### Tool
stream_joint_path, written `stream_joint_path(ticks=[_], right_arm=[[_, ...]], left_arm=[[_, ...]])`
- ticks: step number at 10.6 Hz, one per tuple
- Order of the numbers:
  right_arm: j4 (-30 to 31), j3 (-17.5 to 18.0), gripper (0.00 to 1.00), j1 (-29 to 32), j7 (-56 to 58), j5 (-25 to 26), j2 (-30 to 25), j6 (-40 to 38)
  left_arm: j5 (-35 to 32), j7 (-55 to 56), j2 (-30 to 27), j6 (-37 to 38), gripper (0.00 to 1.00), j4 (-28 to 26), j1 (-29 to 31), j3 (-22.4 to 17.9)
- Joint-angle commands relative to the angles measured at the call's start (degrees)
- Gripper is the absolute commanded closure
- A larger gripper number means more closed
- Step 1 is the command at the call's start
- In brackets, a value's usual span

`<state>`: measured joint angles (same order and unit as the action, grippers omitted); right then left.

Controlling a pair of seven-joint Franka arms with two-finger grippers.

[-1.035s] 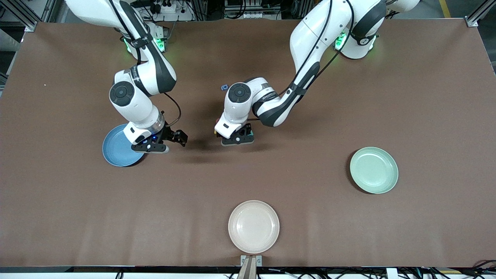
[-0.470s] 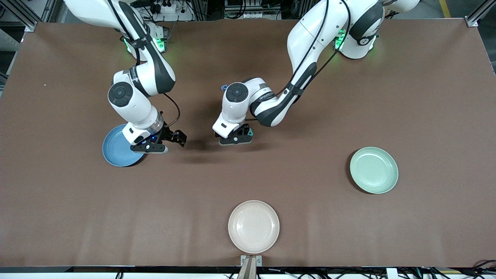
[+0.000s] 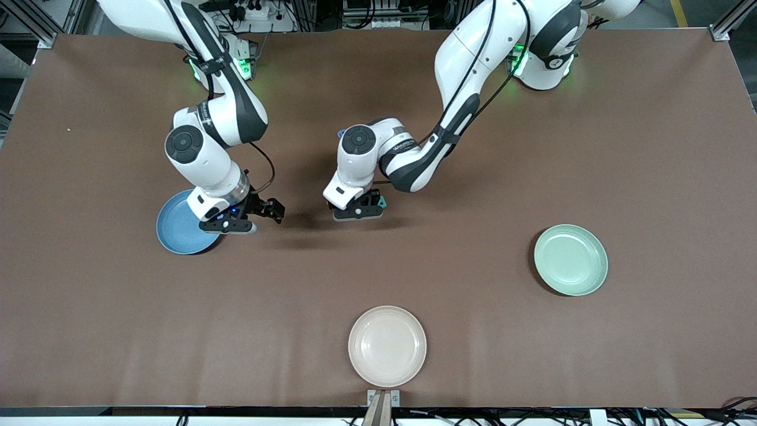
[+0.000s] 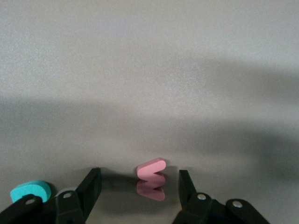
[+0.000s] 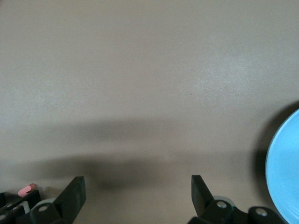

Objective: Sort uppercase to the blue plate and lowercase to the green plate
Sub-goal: 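Close the left gripper on the pink w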

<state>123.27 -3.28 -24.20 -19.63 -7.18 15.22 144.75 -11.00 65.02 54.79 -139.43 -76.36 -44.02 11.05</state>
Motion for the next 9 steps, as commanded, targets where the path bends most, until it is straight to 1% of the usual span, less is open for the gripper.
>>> stream_joint_path(ticks=[1, 4, 5, 7, 8, 9], right_arm=[[1.01, 0.55, 0.0, 0.74, 1.26, -1.08, -0.98, 0.36], [1.01, 0.55, 0.0, 0.74, 1.26, -1.08, -0.98, 0.36], [1.01, 0.55, 0.0, 0.74, 1.35, -1.08, -0.98, 0.36], [1.01, 0.55, 0.0, 0.74, 1.35, -1.08, -0.89, 0.36], [1.01, 0.55, 0.0, 0.74, 1.35, -1.08, -0.98, 0.36], [1.01, 0.55, 0.0, 0.74, 1.35, -1.08, -0.89, 0.36]], left_arm=[[-0.96, 1.42, 1.73, -0.22, 0.26, 2.44, -1.07, -0.77], [-0.96, 1.51, 1.81, -0.22, 0.28, 2.44, -1.16, -0.77], [-0.96, 1.51, 1.81, -0.22, 0.33, 2.44, -1.16, -0.77], [-1.04, 1.42, 1.99, -0.22, 0.55, 2.44, -1.07, -0.94], [-0.96, 1.51, 2.16, -0.22, 0.61, 2.44, -1.16, -1.12], [-0.96, 1.51, 2.25, -0.22, 0.63, 2.44, -1.24, -1.12]])
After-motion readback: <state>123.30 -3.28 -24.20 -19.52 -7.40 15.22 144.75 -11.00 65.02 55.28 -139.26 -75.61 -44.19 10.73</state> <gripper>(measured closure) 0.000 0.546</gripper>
